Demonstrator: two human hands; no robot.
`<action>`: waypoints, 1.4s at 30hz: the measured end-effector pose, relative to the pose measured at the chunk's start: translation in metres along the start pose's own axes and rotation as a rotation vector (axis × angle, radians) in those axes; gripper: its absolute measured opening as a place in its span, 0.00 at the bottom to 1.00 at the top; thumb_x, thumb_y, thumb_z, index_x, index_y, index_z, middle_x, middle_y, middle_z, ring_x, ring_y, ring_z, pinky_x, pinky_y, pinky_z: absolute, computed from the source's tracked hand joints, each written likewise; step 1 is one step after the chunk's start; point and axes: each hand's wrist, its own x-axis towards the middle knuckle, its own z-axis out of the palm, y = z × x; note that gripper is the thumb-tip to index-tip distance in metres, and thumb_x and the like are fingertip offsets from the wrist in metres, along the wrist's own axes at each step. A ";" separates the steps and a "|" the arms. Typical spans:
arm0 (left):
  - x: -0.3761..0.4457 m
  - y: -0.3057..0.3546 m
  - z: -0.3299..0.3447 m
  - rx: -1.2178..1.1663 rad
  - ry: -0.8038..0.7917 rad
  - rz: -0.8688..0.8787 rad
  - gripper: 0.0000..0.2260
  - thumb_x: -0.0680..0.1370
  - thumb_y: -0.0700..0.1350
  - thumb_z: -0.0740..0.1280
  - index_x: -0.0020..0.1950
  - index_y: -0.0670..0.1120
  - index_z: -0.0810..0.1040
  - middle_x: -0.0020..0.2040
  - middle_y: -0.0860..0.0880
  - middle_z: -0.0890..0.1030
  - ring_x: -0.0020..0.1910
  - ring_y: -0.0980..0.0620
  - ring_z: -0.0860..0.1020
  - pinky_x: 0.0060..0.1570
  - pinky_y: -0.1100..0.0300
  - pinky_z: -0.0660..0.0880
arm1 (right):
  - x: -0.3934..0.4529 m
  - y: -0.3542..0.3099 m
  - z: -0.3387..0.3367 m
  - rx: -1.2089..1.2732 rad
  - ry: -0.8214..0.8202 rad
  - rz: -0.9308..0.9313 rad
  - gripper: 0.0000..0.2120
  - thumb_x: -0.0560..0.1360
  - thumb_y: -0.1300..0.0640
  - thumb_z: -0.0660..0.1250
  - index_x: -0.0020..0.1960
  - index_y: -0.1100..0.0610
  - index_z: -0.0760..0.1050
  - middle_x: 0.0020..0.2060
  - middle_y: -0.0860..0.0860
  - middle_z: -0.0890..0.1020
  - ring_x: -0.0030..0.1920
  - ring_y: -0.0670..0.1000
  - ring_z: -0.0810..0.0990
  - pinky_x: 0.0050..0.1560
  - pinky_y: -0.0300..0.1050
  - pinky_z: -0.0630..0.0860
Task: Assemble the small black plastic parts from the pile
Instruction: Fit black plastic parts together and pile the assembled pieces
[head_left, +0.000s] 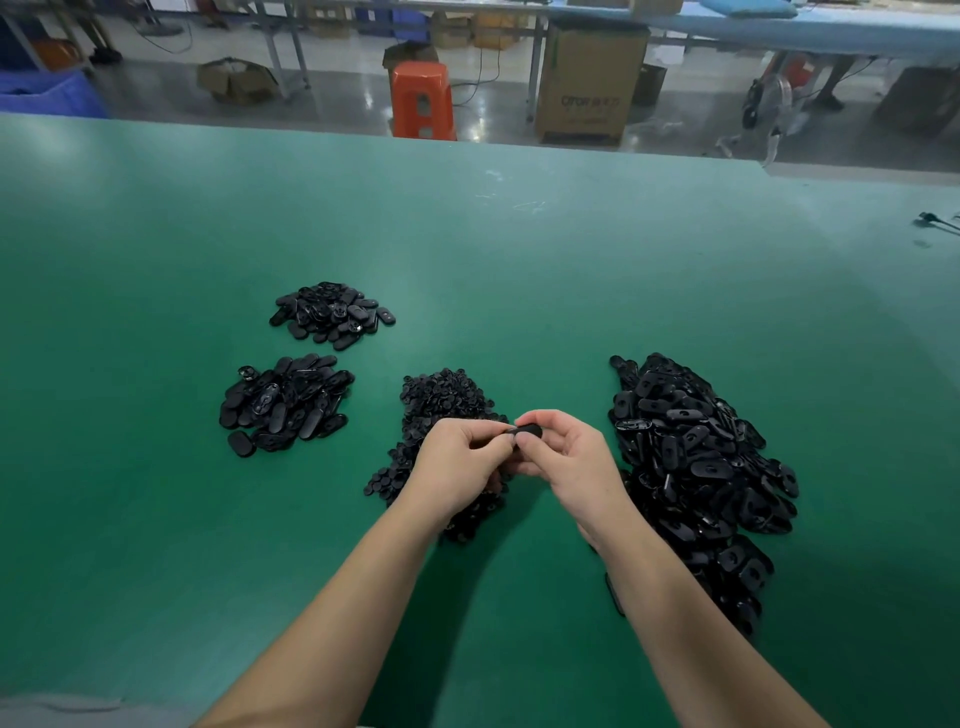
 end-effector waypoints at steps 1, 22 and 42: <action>0.001 -0.001 -0.001 0.039 -0.010 0.012 0.08 0.80 0.42 0.68 0.53 0.49 0.88 0.40 0.46 0.87 0.30 0.53 0.75 0.35 0.61 0.73 | 0.001 0.001 0.001 -0.013 0.004 -0.004 0.07 0.79 0.71 0.64 0.50 0.60 0.77 0.37 0.53 0.85 0.38 0.49 0.84 0.45 0.44 0.84; 0.027 -0.065 -0.127 0.186 0.728 -0.134 0.02 0.75 0.47 0.75 0.42 0.51 0.85 0.32 0.54 0.82 0.27 0.54 0.76 0.36 0.59 0.76 | 0.009 0.005 -0.051 -1.539 -0.028 0.104 0.17 0.81 0.47 0.65 0.67 0.52 0.72 0.60 0.51 0.76 0.62 0.53 0.74 0.58 0.49 0.74; 0.040 -0.074 -0.138 0.457 0.771 -0.119 0.07 0.75 0.40 0.67 0.51 0.48 0.81 0.38 0.52 0.78 0.38 0.48 0.77 0.35 0.58 0.67 | 0.005 -0.009 -0.067 -1.604 -0.224 0.200 0.11 0.79 0.51 0.69 0.60 0.50 0.78 0.57 0.49 0.78 0.55 0.52 0.77 0.57 0.48 0.76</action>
